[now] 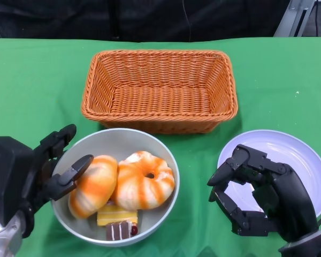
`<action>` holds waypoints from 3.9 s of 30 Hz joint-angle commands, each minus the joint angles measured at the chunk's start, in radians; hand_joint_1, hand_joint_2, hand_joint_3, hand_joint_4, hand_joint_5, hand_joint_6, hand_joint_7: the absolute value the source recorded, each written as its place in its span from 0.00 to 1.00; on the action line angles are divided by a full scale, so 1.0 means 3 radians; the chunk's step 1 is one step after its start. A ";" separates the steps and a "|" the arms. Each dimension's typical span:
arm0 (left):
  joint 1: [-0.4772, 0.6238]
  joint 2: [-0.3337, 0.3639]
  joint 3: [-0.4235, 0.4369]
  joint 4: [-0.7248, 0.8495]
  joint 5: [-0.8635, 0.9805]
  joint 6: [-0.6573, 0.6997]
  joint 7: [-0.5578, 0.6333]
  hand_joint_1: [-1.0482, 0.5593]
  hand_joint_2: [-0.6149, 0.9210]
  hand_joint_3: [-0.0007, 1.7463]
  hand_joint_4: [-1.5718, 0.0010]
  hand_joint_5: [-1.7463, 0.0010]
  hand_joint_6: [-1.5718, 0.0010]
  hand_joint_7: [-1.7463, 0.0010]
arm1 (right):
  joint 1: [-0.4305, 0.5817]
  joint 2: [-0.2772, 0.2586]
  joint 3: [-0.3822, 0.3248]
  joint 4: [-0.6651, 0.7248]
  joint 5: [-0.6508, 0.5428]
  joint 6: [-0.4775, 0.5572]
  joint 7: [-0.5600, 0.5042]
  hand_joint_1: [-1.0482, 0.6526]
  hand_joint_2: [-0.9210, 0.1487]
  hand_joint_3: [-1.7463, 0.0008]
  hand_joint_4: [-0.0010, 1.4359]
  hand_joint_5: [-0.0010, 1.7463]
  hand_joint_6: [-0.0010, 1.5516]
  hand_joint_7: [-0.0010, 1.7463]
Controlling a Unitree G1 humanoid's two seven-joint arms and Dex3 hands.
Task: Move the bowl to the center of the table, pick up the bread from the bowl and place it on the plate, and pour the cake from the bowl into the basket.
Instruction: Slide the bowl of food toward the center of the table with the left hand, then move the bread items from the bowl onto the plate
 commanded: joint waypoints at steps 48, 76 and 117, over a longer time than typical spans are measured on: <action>0.0242 -0.0161 -0.0313 -0.0509 0.0392 -0.0262 0.0328 0.25 1.00 0.22 0.92 0.97 0.90 0.98 | 0.0015 -0.0005 -0.0001 -0.0016 0.0007 -0.0009 -0.0020 0.52 0.45 0.41 0.50 0.86 0.45 0.72; -0.0069 -0.0181 0.0348 0.0858 0.0123 -0.2756 0.0426 0.53 1.00 0.10 0.24 0.83 0.23 0.91 | 0.0008 -0.0019 -0.0034 0.0049 0.0039 -0.0050 0.0012 0.51 0.44 0.42 0.51 0.86 0.44 0.71; -0.0295 -0.0413 0.0460 0.2073 -0.0321 -0.3904 -0.0225 0.54 1.00 0.16 0.46 0.30 0.40 0.50 | -0.0404 -0.0367 -0.0018 -0.0227 -0.0697 -0.0168 -0.0095 0.49 0.39 0.54 0.50 0.69 0.48 0.53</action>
